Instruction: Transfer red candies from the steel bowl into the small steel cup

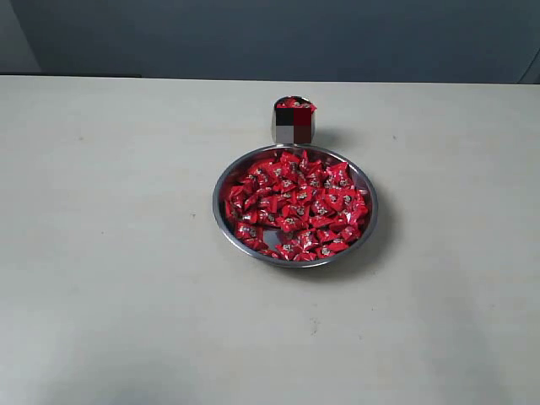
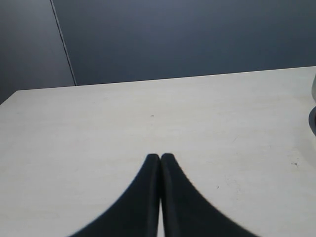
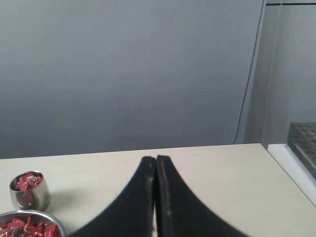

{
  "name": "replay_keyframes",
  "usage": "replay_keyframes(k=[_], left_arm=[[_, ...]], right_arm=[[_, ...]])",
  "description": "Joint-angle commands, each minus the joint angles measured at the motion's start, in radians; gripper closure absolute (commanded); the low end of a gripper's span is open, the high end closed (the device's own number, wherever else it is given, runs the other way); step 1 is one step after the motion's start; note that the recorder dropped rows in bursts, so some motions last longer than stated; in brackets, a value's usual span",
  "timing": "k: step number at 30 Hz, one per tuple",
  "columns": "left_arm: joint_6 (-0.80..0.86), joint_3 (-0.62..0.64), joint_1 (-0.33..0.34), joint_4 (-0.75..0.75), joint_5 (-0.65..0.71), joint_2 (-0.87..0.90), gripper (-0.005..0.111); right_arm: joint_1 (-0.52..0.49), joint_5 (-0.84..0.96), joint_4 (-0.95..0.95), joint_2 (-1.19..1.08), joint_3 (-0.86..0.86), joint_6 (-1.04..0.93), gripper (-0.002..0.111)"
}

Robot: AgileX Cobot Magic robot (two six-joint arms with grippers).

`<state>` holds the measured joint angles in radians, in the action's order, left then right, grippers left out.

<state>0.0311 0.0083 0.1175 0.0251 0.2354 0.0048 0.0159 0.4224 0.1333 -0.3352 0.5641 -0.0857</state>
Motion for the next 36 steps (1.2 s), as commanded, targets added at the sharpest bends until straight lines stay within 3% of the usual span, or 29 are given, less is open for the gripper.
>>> replay_keyframes(k=[1, 8, 15, 36], left_arm=[[-0.002, -0.008, 0.002, 0.002, -0.005, -0.005, 0.106], [-0.002, -0.008, 0.002, 0.002, -0.005, -0.005, 0.106], [-0.002, -0.008, 0.002, 0.002, -0.005, -0.005, 0.106], [-0.002, -0.008, 0.002, 0.002, -0.005, -0.005, 0.106]], right_arm=[[-0.004, -0.073, -0.057, 0.004, -0.069, 0.003, 0.109], [-0.004, -0.212, -0.21, 0.004, -0.226, 0.003, 0.109], [-0.004, -0.306, -0.214, 0.004, -0.382, 0.003, 0.109], [-0.004, -0.328, -0.218, 0.091, -0.482, 0.003, 0.109]])
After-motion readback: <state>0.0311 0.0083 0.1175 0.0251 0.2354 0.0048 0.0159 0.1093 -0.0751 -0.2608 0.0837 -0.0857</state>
